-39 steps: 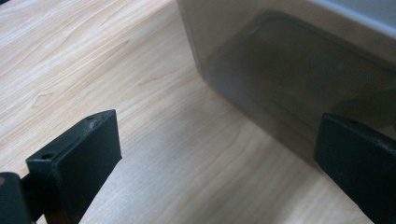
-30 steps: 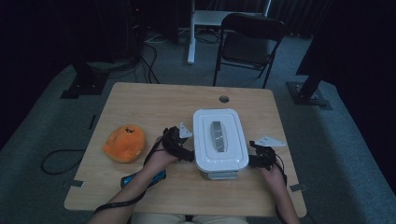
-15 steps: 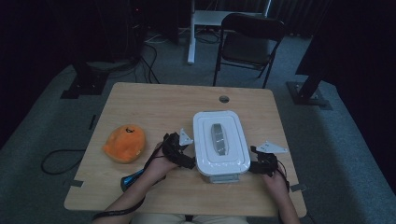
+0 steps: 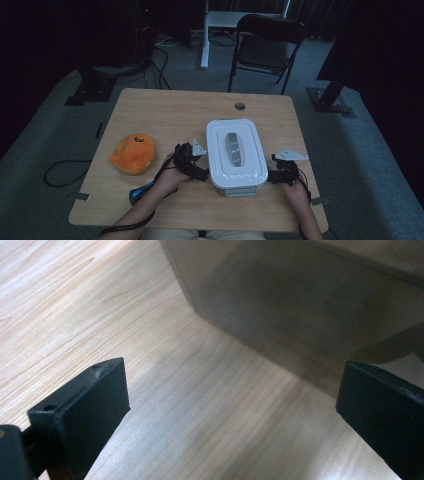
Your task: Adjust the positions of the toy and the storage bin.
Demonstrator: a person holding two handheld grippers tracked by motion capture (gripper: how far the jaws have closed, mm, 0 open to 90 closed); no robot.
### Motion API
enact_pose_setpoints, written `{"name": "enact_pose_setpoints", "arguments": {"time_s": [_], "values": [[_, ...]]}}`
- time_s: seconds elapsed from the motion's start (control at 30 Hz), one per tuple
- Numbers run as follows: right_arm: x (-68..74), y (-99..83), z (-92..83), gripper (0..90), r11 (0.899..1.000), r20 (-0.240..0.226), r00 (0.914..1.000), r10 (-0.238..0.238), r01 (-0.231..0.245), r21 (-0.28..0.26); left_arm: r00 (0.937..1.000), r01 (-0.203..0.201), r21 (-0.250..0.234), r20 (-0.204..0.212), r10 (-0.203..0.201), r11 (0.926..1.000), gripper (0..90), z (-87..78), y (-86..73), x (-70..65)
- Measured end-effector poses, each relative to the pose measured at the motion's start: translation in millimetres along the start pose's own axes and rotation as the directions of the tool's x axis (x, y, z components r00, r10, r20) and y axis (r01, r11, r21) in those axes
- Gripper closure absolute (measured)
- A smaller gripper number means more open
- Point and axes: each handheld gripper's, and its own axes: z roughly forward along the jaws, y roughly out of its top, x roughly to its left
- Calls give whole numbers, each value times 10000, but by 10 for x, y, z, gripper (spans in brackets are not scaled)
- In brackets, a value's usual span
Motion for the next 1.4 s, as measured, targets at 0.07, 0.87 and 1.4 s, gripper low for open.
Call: {"name": "enact_pose_setpoints", "arguments": {"time_s": [0.07, 0.87, 1.4], "values": [[-46, 16, 29, 167, 9999, 117, 9999, 17, -18, 109, 9998, 174, -118, -83, -175, 9998, 12, -5, -14, 29], [62, 690, -796, 120, 9887, 608, 9979, 242, -149, -1489, 9938, -148, 349, 1111, 109, 9993, 13, -144, -334, -360], [873, 1070, -620, 114, 9963, -1128, 9926, -444, 356, -785, 9838, -825, -161, 1584, 840, 9965, 13, -218, -564, -645]]}}
